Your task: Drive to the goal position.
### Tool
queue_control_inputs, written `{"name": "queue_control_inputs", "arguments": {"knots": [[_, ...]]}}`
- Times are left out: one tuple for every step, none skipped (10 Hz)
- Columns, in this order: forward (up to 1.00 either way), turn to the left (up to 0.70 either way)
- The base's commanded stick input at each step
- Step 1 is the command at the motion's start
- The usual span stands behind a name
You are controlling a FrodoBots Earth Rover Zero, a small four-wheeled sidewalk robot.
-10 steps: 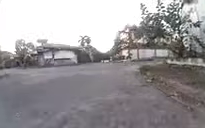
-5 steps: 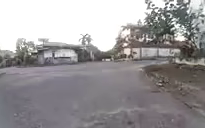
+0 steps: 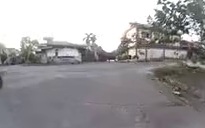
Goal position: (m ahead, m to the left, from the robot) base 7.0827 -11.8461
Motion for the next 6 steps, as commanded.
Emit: {"name": "queue_control_inputs", "arguments": {"knots": [[1.0, 0.04], [1.0, 0.04], [1.0, 0.04], [1.0, 0.04], [1.0, 0.04], [1.0, -0.36]]}}
